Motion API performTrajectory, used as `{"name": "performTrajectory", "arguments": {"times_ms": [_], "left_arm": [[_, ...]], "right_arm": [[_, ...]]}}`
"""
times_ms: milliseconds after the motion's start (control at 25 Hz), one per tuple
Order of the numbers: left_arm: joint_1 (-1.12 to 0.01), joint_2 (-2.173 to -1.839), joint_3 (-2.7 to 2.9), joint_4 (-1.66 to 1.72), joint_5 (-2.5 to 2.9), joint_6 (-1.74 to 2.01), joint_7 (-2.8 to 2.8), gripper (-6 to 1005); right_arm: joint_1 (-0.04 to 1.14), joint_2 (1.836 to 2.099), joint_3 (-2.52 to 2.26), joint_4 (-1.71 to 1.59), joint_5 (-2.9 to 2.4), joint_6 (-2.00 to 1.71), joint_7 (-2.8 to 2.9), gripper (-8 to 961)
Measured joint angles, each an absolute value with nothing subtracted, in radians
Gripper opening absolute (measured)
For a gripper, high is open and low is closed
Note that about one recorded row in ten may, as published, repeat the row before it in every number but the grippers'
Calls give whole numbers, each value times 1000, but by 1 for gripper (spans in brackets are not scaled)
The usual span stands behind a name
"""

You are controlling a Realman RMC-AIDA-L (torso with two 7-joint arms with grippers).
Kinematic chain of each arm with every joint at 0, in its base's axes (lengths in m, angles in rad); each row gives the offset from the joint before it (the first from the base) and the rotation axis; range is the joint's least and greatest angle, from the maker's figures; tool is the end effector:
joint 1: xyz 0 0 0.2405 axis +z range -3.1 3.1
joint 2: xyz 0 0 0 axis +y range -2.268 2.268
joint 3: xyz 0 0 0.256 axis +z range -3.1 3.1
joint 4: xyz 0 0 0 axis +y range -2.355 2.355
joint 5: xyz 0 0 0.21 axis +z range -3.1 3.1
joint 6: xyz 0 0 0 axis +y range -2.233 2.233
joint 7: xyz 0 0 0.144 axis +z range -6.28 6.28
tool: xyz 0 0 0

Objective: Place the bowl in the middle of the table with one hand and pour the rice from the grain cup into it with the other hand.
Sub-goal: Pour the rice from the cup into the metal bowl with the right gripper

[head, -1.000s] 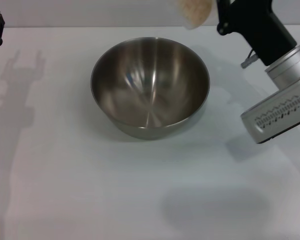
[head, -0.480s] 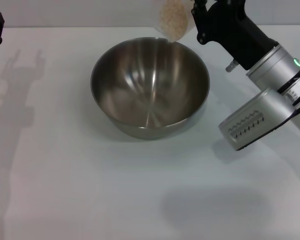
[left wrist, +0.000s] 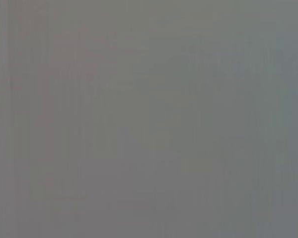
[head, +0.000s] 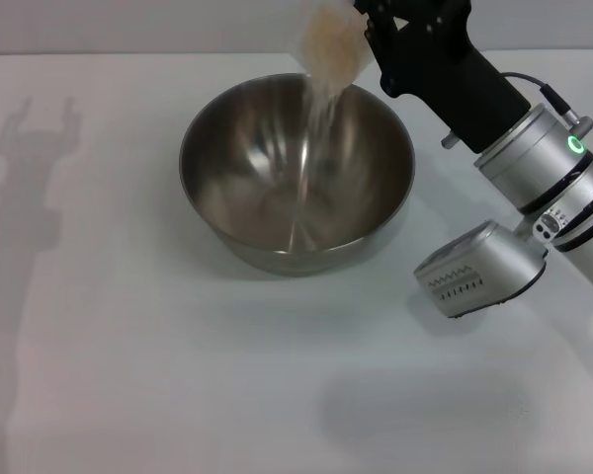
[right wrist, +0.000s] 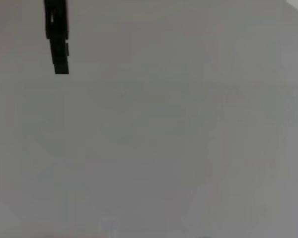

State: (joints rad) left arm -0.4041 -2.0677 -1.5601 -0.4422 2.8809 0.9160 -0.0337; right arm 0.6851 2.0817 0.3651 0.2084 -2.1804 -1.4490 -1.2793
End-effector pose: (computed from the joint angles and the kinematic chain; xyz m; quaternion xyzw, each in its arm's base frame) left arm -0.3086 0.3793 0.0365 -0.6567 -0.1906 -0.2799 0.6738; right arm 0.1847 0.3509 -0.0523 -0.5988 -0.5017 0.0706 0.6202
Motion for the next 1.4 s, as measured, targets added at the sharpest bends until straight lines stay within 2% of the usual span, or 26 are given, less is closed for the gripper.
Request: {"name": "performTrajectory", "arguments": {"times_ms": [1400], "left_arm": [[-397,-2068,-1560,-445,2881,950,-37,557]], "right_arm": [[659,2083,356,214,-2275,-1480,-1636,5]]}}
